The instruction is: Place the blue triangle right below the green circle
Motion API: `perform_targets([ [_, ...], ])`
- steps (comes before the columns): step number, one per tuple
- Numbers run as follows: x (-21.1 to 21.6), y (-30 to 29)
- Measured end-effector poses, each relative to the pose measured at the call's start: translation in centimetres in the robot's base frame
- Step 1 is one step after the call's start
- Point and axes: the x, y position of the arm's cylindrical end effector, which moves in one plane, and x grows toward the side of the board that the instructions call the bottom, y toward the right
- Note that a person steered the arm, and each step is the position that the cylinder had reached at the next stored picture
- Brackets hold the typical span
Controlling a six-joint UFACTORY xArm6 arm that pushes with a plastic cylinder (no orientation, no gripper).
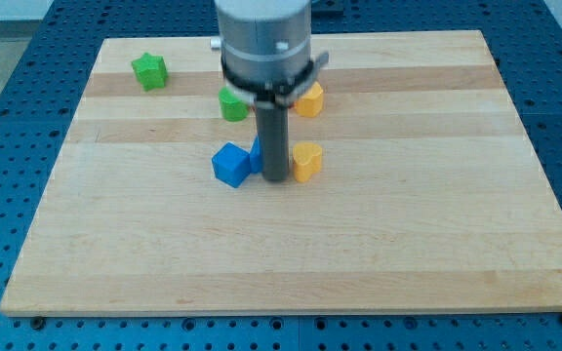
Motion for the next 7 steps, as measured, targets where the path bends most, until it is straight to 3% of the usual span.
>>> perform_targets([
  [1,-7.0,0.0],
  [2,-8.1,0.0],
  [4,-8.1,-0.1],
  [7,-6.8,-10.5],
])
